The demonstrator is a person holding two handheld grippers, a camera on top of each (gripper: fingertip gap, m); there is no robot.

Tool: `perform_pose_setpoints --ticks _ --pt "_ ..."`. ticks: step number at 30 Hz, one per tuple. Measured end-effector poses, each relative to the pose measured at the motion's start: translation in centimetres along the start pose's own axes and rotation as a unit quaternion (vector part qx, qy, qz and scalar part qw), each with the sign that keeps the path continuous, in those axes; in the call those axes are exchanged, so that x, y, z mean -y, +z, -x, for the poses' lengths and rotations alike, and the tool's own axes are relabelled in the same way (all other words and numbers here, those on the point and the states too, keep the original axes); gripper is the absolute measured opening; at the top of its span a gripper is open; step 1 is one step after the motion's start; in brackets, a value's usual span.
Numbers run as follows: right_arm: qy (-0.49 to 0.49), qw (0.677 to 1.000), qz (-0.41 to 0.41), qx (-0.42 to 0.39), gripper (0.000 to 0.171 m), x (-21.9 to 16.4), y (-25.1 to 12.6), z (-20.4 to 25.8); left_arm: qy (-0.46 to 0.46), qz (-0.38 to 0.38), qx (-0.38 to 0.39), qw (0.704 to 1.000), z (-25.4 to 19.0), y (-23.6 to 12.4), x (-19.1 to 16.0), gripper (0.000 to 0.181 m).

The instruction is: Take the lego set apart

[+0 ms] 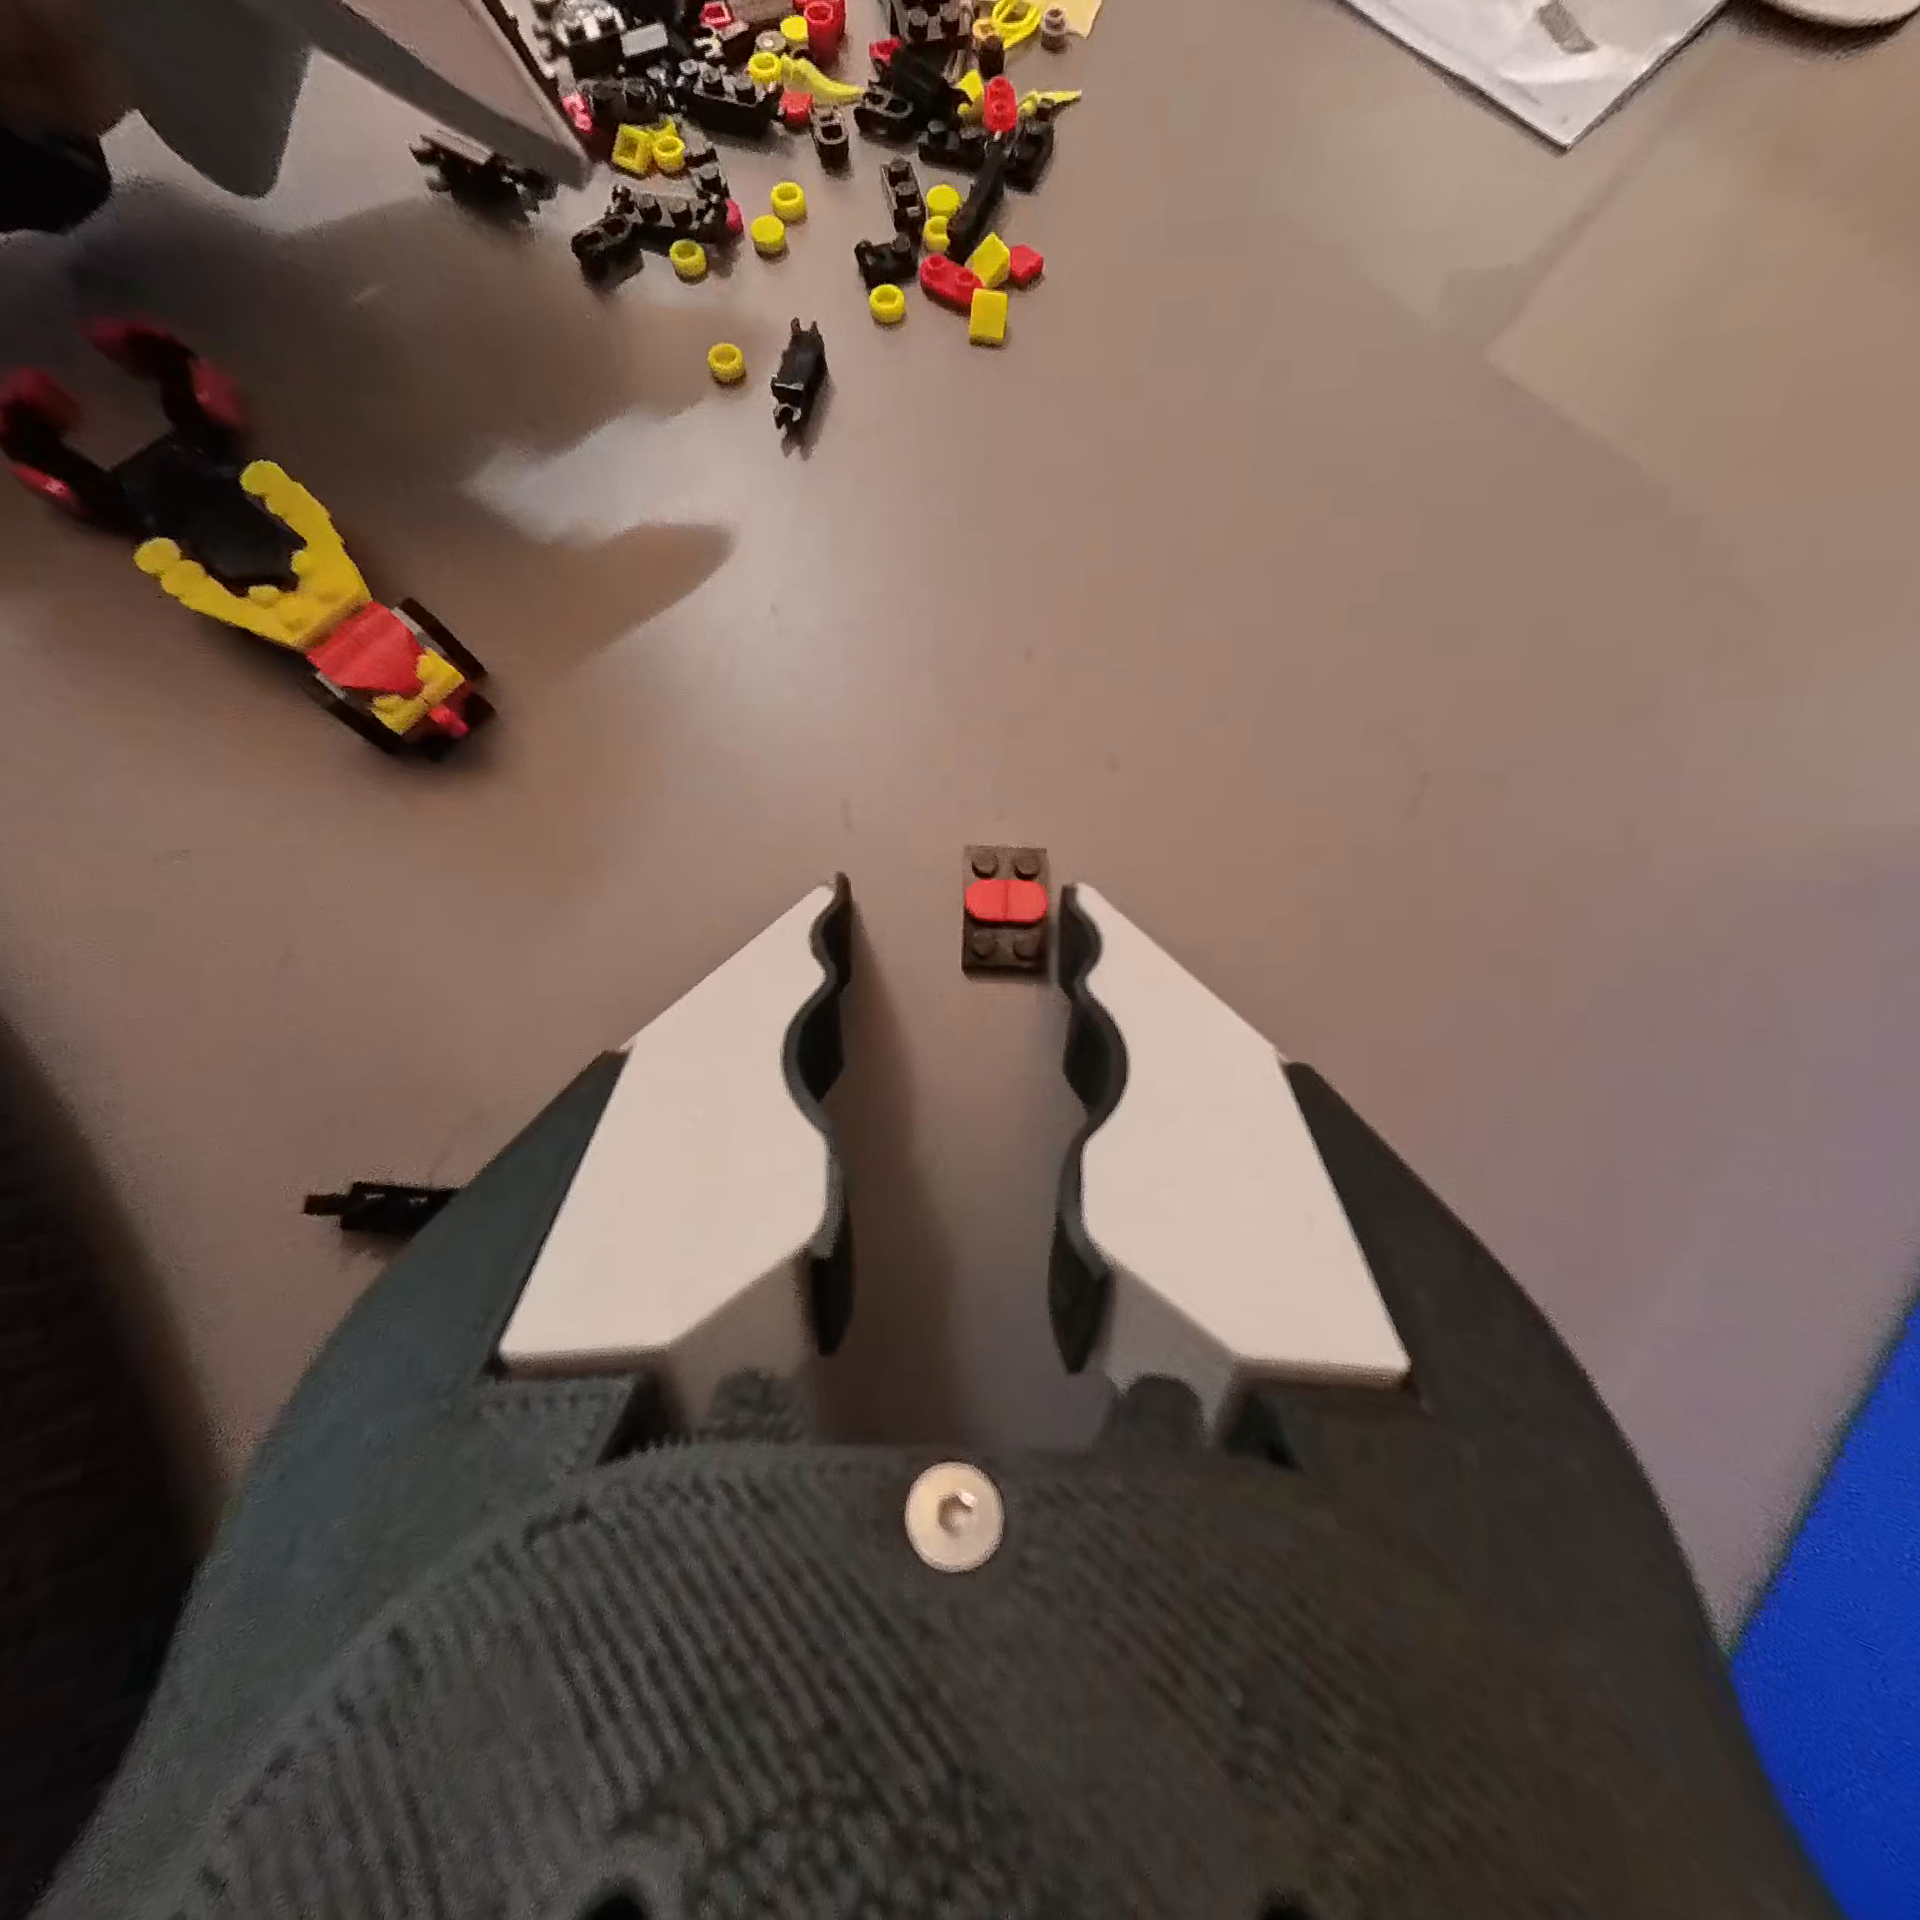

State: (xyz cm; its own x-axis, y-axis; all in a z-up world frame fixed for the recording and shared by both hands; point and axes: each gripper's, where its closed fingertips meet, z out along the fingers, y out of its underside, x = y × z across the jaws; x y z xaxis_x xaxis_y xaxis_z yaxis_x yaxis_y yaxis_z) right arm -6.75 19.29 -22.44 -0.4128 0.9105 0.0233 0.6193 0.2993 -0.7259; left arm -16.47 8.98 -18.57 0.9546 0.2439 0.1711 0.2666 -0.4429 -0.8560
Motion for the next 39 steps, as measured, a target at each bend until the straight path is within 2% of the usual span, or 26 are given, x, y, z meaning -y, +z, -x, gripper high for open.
perform_pose_setpoints --ticks 2,6,9,11,12,14,15,16,20,22,24,27,30,32,34,37,39 --pt "0.007 1.000 0.002 0.017 0.015 0.0 0.0 0.7 0.004 -0.001 -0.003 1.000 -0.3 0.0 0.1 0.044" --pt "0.001 1.000 -0.015 0.008 0.015 0.7 -0.6 0.5 0.014 -0.011 -0.016 1.000 -1.0 -0.1 0.4 0.044" --pt "0.001 0.996 -0.079 0.032 0.015 3.0 -1.8 1.4 0.019 -0.022 -0.042 0.999 -2.3 -0.2 0.9 0.042" --pt "-0.026 0.989 -0.131 0.059 0.015 4.7 -3.0 2.7 -0.044 -0.012 -0.102 0.994 -4.3 -0.3 0.8 0.004" --pt "-0.046 0.985 -0.150 0.067 0.015 5.3 -3.6 3.4 -0.109 -0.009 -0.169 0.980 -6.2 -0.5 1.0 0.006" --pt "-0.091 0.979 -0.170 0.066 0.015 5.8 -4.2 4.4 -0.242 0.006 -0.298 0.923 -9.8 -1.2 1.9 0.019" --pt "-0.115 0.975 -0.175 0.068 0.015 5.9 -4.3 5.0 -0.276 0.011 -0.337 0.900 -11.1 -1.5 2.1 0.023" --pt "-0.138 0.971 -0.179 0.070 0.015 6.0 -4.5 5.6 -0.283 0.022 -0.346 0.894 -11.9 -1.4 1.9 0.022" --pt "-0.211 0.953 -0.195 0.092 0.015 6.1 -5.0 8.2 -0.213 0.071 -0.338 0.914 -13.8 -1.0 0.2 0.024" --pt "-0.244 0.946 -0.192 0.096 0.015 5.8 -5.1 8.9 -0.218 0.082 -0.358 0.904 -14.4 -1.3 -0.1 0.019" --pt "-0.272 0.939 -0.186 0.095 0.015 5.4 -5.0 9.3 -0.228 0.089 -0.382 0.891 -14.8 -1.7 -0.3 0.004" --pt "-0.286 0.934 -0.193 0.096 0.015 5.3 -5.3 9.6 -0.227 0.095 -0.403 0.882 -15.3 -2.1 -0.3 0.004" --pt "-0.256 0.940 -0.211 0.082 0.017 6.0 -5.4 8.9 -0.216 0.063 -0.393 0.891 -14.7 -2.1 0.6 0.003" --pt "-0.218 0.948 -0.218 0.075 0.034 6.4 -5.4 8.1 -0.209 0.033 -0.377 0.902 -13.8 -2.1 1.4 0.003" --pt "-0.163 0.957 -0.226 0.079 0.038 6.9 -5.6 7.2 -0.193 0.000 -0.361 0.912 -13.0 -2.3 2.2 0.003" --pt "-0.032 0.967 -0.225 0.114 0.046 7.4 -5.5 5.9 -0.134 -0.047 -0.313 0.939 -12.0 -2.2 3.1 0.003" --pt "0.081 0.961 -0.202 0.173 0.047 7.1 -5.1 5.7 -0.070 -0.068 -0.284 0.954 -12.0 -2.3 3.4 0.003"
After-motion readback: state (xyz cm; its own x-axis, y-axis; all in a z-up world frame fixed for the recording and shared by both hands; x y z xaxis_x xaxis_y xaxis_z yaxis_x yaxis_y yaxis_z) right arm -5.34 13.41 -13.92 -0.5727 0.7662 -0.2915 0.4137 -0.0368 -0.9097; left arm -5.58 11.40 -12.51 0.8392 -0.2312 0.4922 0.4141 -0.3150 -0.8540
